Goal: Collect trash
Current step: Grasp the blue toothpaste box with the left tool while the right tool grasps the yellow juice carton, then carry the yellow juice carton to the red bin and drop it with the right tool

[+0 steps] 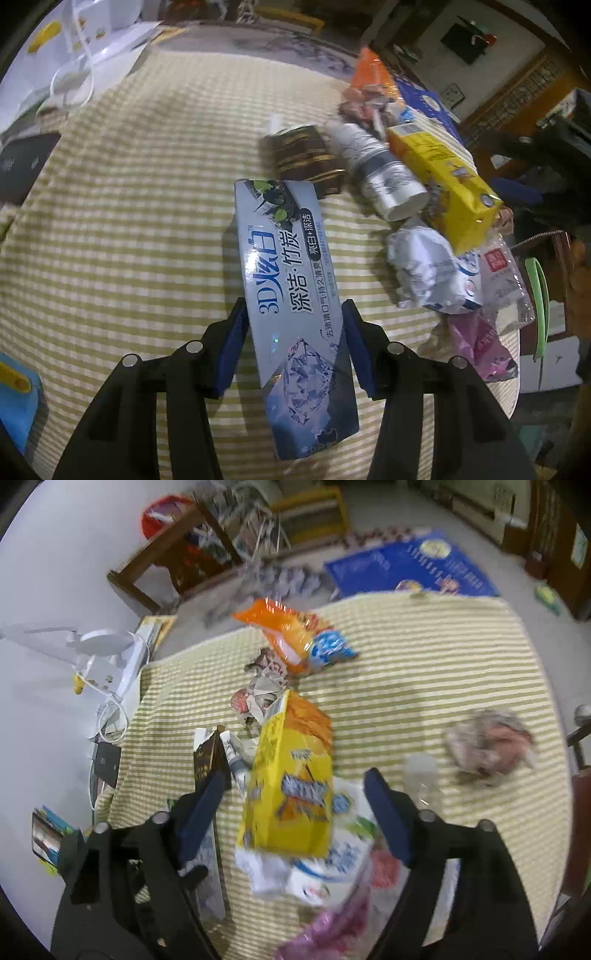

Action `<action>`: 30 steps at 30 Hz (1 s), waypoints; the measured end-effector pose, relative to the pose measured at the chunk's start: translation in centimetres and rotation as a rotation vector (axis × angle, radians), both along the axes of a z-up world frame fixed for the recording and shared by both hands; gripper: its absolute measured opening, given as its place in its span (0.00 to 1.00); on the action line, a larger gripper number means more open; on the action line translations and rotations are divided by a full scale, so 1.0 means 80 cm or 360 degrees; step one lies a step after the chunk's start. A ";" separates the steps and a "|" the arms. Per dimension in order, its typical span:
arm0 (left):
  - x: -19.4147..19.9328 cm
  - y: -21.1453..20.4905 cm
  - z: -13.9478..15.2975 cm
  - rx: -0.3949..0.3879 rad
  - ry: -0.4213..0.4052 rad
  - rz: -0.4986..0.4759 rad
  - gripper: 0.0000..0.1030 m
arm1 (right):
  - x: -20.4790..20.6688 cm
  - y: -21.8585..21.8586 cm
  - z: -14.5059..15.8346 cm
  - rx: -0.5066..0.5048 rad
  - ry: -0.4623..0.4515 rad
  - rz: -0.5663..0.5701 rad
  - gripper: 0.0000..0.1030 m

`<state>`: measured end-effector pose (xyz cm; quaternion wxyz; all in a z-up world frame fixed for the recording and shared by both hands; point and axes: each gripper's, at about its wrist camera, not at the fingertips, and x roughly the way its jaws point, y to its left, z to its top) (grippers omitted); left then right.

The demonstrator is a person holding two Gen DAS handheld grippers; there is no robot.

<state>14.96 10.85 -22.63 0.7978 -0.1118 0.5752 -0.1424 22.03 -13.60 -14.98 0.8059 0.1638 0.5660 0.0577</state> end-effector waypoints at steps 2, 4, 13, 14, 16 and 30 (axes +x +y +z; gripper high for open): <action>0.000 0.007 -0.003 -0.0016 0.0008 0.0021 0.50 | 0.013 0.004 -0.016 -0.0001 0.0073 0.0021 0.68; 0.001 0.013 -0.005 -0.0032 0.0006 0.0048 0.53 | 0.023 0.008 -0.029 -0.0016 0.0129 0.0044 0.68; 0.011 0.012 -0.015 -0.0036 0.0023 0.0102 0.53 | 0.038 0.029 -0.067 -0.0073 0.0249 0.0147 0.63; 0.011 0.012 -0.014 -0.0026 0.0010 0.0103 0.50 | 0.036 0.031 -0.064 -0.0076 0.0223 0.0163 0.63; 0.009 0.010 -0.012 -0.0017 -0.0003 0.0106 0.47 | 0.031 0.031 -0.057 -0.0038 0.0181 0.0180 0.62; -0.017 -0.004 0.063 -0.0002 -0.0267 0.0138 0.46 | -0.084 0.003 0.065 0.0254 -0.0214 0.0063 0.61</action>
